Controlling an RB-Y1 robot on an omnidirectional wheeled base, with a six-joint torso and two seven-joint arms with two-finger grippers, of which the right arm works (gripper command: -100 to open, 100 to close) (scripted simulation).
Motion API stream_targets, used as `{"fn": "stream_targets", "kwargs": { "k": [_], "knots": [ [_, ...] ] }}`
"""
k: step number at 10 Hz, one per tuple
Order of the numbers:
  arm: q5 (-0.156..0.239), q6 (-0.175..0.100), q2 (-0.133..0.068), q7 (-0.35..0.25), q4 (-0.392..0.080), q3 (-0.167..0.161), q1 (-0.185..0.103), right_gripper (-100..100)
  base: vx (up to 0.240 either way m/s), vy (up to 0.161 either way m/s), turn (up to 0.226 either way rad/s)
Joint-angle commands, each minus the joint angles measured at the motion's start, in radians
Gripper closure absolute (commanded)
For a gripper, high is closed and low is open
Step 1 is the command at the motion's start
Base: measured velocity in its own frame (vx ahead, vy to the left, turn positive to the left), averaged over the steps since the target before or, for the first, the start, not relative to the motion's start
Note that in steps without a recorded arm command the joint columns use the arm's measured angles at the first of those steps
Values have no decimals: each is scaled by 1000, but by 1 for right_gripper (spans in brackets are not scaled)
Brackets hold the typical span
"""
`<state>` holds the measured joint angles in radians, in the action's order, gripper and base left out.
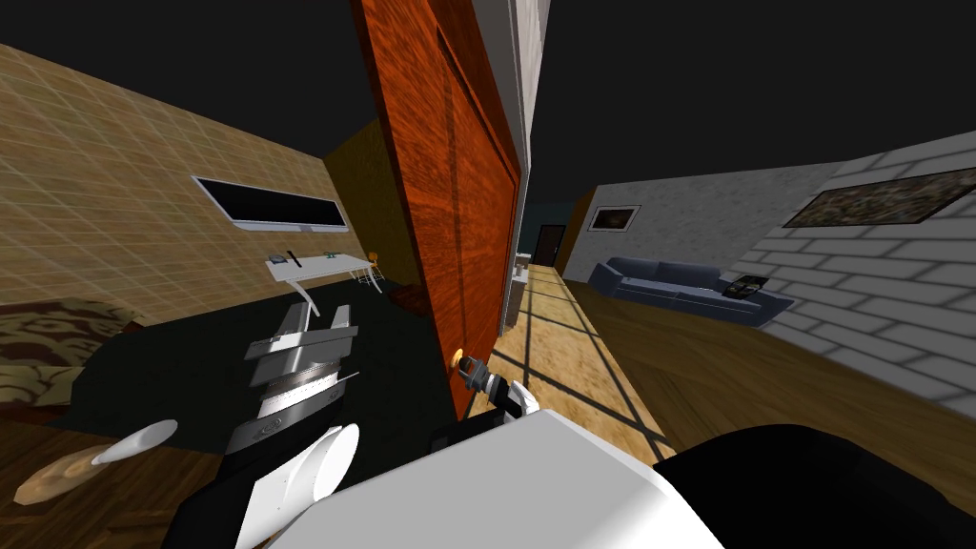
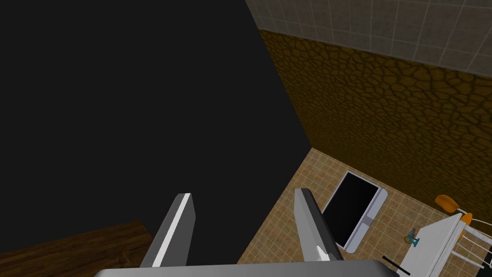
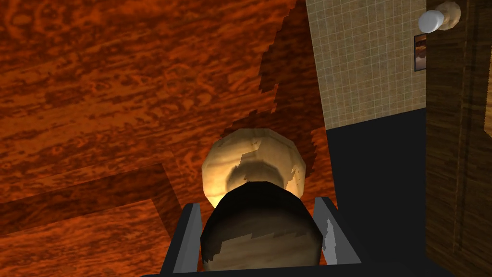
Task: Push the door open
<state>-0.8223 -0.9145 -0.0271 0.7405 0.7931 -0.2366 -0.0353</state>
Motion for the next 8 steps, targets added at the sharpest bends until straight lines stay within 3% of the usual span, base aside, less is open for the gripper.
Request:
{"fn": "stream_targets", "kwargs": {
  "k": [1, 8],
  "knots": [
    [17, 0, -3, -48, -3, 1, -10, 100, 15, 27, -18],
    [64, 5, -13, -204, -13, -21, -19, 100, 20, 34, -20]
  ]
}}
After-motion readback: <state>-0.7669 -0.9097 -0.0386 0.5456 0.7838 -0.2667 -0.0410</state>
